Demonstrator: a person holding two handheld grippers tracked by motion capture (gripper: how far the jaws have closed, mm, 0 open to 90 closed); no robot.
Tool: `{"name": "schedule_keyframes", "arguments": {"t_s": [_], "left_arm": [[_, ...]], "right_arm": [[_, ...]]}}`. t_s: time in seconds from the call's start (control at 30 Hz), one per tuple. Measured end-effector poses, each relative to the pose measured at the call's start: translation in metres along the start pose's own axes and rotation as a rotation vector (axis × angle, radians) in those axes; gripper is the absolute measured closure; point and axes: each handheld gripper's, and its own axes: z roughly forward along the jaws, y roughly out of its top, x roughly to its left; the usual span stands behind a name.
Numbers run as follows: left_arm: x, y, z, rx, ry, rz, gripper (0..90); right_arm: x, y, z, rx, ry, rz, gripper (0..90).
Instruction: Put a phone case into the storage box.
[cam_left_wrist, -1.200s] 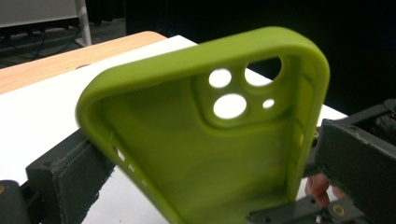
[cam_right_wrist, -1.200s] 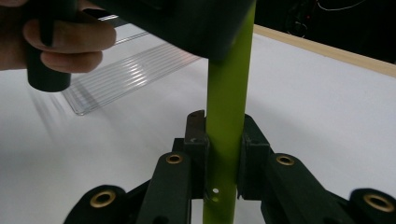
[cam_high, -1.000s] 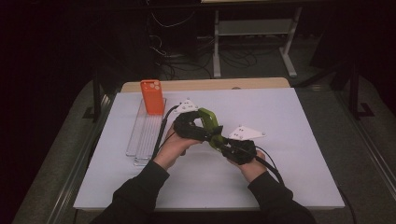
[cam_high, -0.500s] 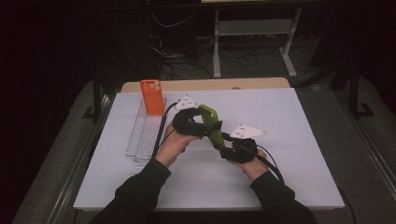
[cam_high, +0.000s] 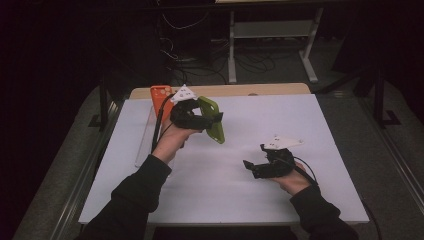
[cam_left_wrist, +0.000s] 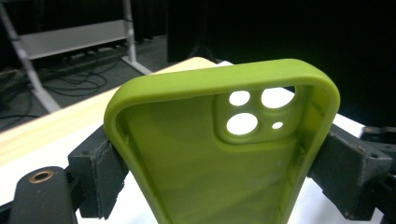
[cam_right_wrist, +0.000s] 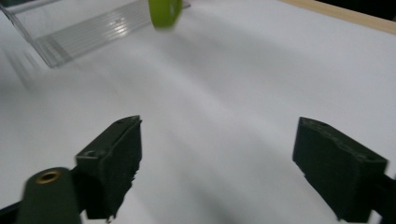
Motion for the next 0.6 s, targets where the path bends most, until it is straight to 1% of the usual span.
{"name": "schedule_keyframes", "arguments": {"t_s": [0.03,0.1,0.13,0.17,0.2,0.27,0.3,0.33,0.37,0.43,0.53,0.6], "left_arm": [[0.003,0.002,-0.003,0.001,0.009,0.010,13.1],[0.010,0.006,-0.009,-0.001,0.028,0.014,13.2],[0.013,0.007,-0.012,-0.007,0.038,0.009,13.2],[0.017,0.008,-0.015,-0.003,0.052,0.018,13.2],[0.021,0.010,-0.018,-0.002,0.070,0.013,13.2],[0.029,0.011,-0.023,-0.016,0.103,0.003,13.2],[0.034,0.012,-0.026,-0.015,0.125,0.009,13.2],[0.039,0.012,-0.028,-0.020,0.145,0.002,13.2],[0.044,0.012,-0.030,-0.014,0.169,-0.003,13.2],[0.055,0.010,-0.034,-0.017,0.214,-0.017,13.2],[0.070,0.009,-0.039,-0.018,0.280,-0.032,13.3],[0.079,0.008,-0.042,-0.019,0.315,-0.044,13.3]], "right_arm": [[-0.002,-0.002,-0.002,0.007,-0.004,-0.002,12.2],[-0.005,-0.008,-0.005,0.016,-0.012,-0.002,10.0],[-0.007,-0.011,-0.007,0.021,-0.015,-0.005,7.3],[-0.008,-0.014,-0.008,0.034,-0.011,-0.004,4.1],[-0.009,-0.016,-0.009,0.042,-0.003,-0.004,1.7],[-0.011,-0.021,-0.011,0.057,0.001,-0.015,0.0],[-0.012,-0.024,-0.012,0.060,-0.002,-0.014,0.0],[-0.012,-0.026,-0.014,0.067,-0.002,-0.009,0.0],[-0.013,-0.028,-0.015,0.068,-0.009,-0.011,0.0],[-0.015,-0.031,-0.017,0.074,-0.013,-0.023,0.0],[-0.017,-0.034,-0.021,0.073,-0.020,-0.022,0.0],[-0.018,-0.036,-0.023,0.079,-0.020,-0.013,0.0]]}}
